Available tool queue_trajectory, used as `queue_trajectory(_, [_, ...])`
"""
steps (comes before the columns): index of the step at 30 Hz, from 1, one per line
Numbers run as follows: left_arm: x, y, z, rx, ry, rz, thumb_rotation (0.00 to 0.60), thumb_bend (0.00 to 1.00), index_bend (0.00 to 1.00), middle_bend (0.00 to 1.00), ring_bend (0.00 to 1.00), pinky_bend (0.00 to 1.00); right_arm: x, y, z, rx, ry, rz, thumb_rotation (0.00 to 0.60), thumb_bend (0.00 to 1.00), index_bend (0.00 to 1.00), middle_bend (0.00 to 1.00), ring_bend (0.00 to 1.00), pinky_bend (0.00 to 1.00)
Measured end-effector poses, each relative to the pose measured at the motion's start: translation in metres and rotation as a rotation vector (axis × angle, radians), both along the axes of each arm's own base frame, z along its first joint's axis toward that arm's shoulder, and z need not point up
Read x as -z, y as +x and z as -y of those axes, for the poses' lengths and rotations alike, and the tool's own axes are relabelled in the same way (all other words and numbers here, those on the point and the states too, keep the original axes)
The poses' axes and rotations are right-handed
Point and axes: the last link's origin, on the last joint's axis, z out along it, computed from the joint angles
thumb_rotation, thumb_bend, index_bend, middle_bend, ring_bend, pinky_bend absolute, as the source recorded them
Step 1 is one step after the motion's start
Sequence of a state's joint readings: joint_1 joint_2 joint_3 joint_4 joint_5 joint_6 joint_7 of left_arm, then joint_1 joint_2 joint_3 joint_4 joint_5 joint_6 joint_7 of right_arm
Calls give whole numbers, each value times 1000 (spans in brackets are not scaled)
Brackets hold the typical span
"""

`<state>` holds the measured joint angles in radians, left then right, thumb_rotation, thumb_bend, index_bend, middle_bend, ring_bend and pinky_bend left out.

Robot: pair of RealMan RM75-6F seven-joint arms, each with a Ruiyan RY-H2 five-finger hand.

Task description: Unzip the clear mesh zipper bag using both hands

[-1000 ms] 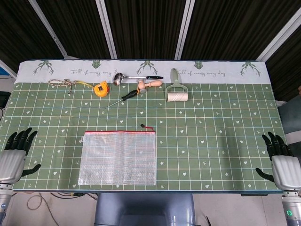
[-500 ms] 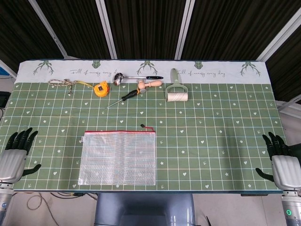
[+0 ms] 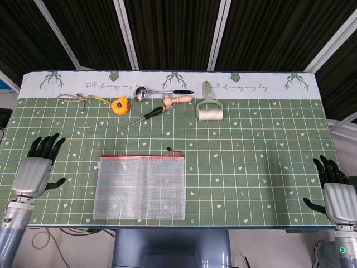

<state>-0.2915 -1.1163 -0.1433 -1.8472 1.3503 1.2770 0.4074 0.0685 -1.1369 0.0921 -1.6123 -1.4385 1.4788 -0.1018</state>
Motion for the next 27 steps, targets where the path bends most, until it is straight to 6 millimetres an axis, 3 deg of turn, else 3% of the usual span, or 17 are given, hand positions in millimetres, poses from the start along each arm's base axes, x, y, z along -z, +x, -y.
queue_trajectory(8, [33,61,-53,60,-55,4,600,143,166,0,0,0,-2,-2,0,20,-4,21,600,167,0,0,0,210])
queue_trajectory(17, [90,143,-110,107,-114,-23,600,173,259,6,0,0,-2,-4,2,48,2,58,600,167,0,0,0,210])
queue_trajectory(27, [160,189,-140,85,-173,-64,600,218,322,40,0,0,-2,-5,3,78,8,93,600,166,0,0,0,210])
